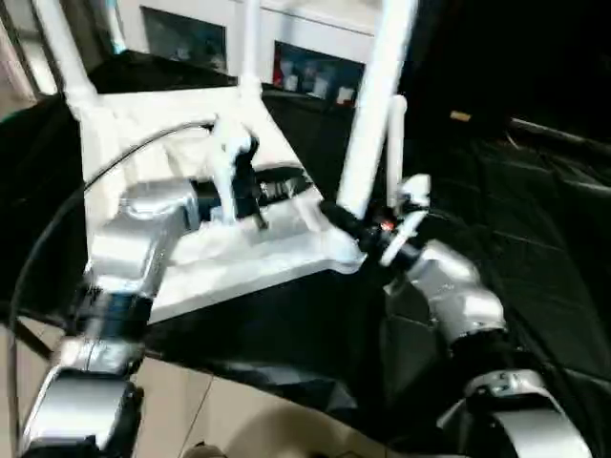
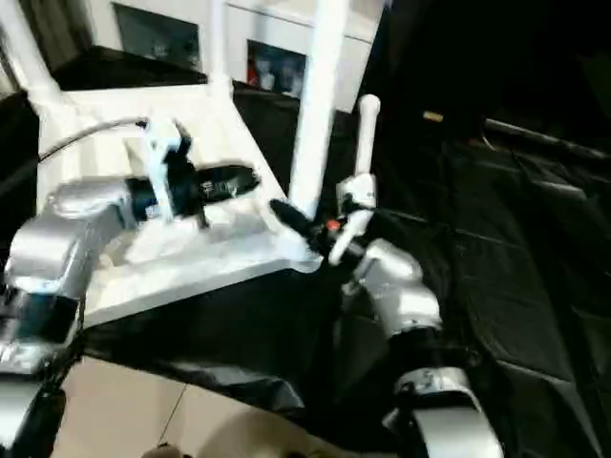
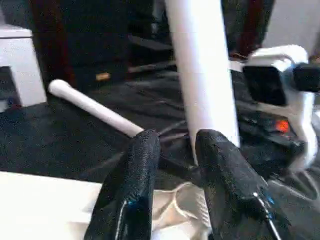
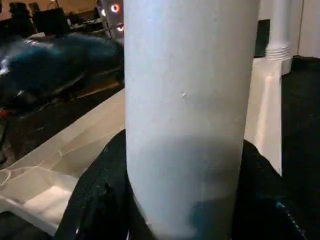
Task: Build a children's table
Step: Insert table leg to table base
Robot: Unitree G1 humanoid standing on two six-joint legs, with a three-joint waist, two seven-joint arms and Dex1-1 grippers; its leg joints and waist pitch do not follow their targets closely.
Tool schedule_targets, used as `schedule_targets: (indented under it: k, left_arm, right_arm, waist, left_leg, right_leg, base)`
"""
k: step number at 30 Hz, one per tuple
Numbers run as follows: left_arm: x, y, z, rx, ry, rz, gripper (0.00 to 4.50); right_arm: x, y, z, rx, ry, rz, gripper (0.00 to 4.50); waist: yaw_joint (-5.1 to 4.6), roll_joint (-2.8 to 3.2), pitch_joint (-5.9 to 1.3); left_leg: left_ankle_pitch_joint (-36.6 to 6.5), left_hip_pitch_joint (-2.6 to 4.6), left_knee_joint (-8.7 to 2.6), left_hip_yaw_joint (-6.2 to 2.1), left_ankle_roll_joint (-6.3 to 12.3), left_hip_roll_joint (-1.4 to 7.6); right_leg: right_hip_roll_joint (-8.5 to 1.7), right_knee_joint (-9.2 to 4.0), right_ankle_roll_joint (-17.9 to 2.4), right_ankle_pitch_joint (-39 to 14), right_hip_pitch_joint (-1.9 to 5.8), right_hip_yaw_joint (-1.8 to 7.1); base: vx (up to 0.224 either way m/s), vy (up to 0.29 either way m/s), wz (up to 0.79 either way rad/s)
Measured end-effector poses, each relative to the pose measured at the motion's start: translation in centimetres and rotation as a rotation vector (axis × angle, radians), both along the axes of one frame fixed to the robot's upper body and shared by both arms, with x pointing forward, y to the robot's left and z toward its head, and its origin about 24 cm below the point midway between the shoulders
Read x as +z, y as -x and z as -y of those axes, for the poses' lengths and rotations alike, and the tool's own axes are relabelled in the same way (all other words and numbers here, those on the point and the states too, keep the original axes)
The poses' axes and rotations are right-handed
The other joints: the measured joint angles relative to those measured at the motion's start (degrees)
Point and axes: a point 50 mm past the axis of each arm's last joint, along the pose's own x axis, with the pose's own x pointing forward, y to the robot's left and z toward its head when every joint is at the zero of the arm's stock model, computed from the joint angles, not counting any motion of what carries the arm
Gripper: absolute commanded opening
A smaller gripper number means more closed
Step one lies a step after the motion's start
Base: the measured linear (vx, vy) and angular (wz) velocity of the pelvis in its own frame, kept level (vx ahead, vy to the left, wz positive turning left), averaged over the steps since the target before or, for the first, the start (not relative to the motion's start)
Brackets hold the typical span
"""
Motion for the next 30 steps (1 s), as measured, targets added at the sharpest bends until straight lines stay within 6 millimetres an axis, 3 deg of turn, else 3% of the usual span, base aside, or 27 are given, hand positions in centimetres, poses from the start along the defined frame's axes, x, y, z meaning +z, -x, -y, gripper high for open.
schedule_targets:
  k: [3, 5, 11, 15, 23, 30]
  left_arm:
    - [0.8, -1.8, 0.2, 0.187, -0.049, 0.032, 2.15]
    - [1.3, -1.9, 1.0, 0.188, -0.047, 0.05, 2.33]
    - [1.5, -1.1, 5.8, 0.026, 0.03, 0.046, 2.74]
    - [2.6, 0.8, 8.3, -0.184, 0.119, 0.096, 3.07]
    - [2.5, 0.0, 7.5, -0.095, 0.098, 0.123, 3.52]
    - [3.3, -1.1, 3.8, 0.053, 0.095, 0.179, 3.62]
  right_arm:
    - [0.0, 0.2, -0.8, 0.031, 0.022, 0.009, 1.9]
    - [0.0, 0.2, -0.9, 0.038, 0.031, 0.013, 1.9]
    - [-0.3, 0.5, -1.1, 0.047, 0.049, 0.007, 1.9]
    - [-0.2, 0.8, -0.6, 0.036, 0.053, 0.03, 1.9]
    - [-0.3, 0.8, -0.6, 0.026, 0.066, 0.019, 1.9]
    - [-0.1, 0.5, 0.3, -0.001, 0.085, 0.026, 1.9]
  waist:
    - [-0.02, -0.05, 0.01]
    - [0.07, -0.05, 0.01]
    - [0.99, -0.04, 0.01]
    - [1.09, -0.03, 0.02]
    - [0.9, 0.01, 0.01]
    - [0.99, 0.0, 0.01]
  left_leg:
    - [0.13, -0.07, 0.08, -0.1, 0.24, 0.0]
    - [0.13, -0.09, 0.09, -0.08, 0.34, -0.02]
    - [0.07, -0.22, 0.3, -0.08, 0.5, -0.01]
    - [0.05, -0.2, 0.39, -0.1, 0.44, 0.0]
    - [-0.06, 0.06, 0.5, -0.15, 0.13, 0.01]
    - [-0.03, -0.08, 0.62, -0.16, 0.24, 0.01]
  right_leg:
    - [-0.04, 0.01, 0.04, 0.03, -0.02, 0.02]
    - [-0.07, -0.01, 0.04, 0.03, -0.01, 0.02]
    - [-0.08, 0.03, 0.02, 0.02, -0.04, 0.01]
    - [-0.09, 0.1, 0.0, 0.05, 0.01, 0.01]
    - [-0.09, 0.22, 0.07, 0.21, 0.2, 0.03]
    - [-0.09, 0.19, 0.08, 0.21, 0.16, 0.03]
  base:
    - [0.0, 0.0, 0.0]
    - [0.0, 0.0, 0.0]
    - [0.0, 0.0, 0.0]
    - [0.0, 0.0, 0.0]
    - [0.0, 0.0, 0.0]
    - [0.0, 0.0, 0.0]
